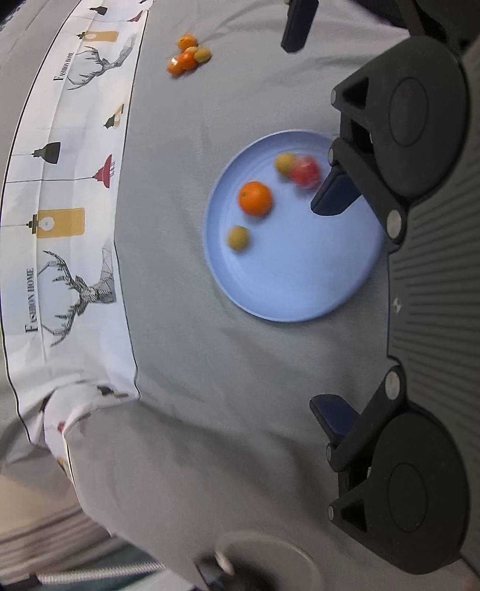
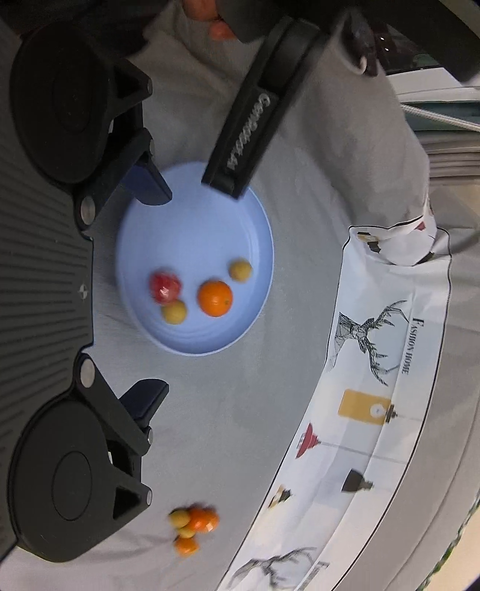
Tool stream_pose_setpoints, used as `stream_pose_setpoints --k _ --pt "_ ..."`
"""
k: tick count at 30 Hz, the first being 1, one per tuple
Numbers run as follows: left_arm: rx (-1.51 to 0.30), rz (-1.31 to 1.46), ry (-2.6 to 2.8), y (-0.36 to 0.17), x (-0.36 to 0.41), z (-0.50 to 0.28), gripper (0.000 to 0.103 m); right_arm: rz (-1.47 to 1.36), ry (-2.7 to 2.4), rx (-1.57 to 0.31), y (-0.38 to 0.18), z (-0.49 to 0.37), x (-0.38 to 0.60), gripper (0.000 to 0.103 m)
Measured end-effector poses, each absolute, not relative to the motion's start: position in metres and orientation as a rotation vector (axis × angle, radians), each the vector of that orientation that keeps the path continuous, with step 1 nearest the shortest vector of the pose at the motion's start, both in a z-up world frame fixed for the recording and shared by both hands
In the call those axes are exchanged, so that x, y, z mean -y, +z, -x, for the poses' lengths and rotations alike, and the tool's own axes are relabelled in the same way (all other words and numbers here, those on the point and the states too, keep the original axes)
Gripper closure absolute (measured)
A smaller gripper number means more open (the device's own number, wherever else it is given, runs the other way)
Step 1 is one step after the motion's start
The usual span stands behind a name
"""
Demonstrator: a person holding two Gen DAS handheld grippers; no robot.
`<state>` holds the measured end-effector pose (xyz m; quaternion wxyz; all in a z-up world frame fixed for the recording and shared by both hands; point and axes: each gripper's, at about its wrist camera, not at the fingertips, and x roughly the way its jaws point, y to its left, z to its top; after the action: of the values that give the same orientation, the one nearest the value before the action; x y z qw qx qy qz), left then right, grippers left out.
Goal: Organize fruits
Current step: 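Lower both fruits onto the blue plate and open both tools, then withdraw both open tools from the blue plate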
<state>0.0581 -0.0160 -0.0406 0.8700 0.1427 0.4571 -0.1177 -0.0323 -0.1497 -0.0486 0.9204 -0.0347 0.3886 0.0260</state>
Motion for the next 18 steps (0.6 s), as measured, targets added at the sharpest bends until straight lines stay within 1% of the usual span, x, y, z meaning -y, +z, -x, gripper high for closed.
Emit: stream_pose_setpoints --k 7,18 --pt "-0.943 -0.258 -0.185 -0.017 -0.011 -0.003 0.0 0.005 -0.006 -0.744 -0.02 0.087 0.147 0.001" --pt "-0.883 -0.265 -0.175 0.01 -0.009 0.042 0.0 0.006 -0.045 -0.654 0.002 0.14 0.144 0.001"
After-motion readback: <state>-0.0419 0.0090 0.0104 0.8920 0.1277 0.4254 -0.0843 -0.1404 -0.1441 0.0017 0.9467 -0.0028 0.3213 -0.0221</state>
